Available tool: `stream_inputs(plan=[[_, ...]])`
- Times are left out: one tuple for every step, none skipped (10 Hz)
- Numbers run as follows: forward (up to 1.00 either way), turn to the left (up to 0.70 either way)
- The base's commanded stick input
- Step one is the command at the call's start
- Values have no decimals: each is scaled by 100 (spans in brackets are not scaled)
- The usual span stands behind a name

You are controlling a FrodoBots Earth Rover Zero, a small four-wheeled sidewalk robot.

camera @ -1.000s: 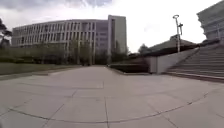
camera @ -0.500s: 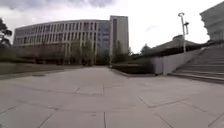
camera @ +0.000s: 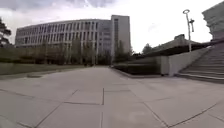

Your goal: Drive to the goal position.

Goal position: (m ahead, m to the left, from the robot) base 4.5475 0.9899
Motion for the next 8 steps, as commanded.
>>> stream_inputs(plan=[[100, 0], [100, 0], [100, 0], [100, 0], [100, 0], [100, 0], [100, 0], [100, 0]])
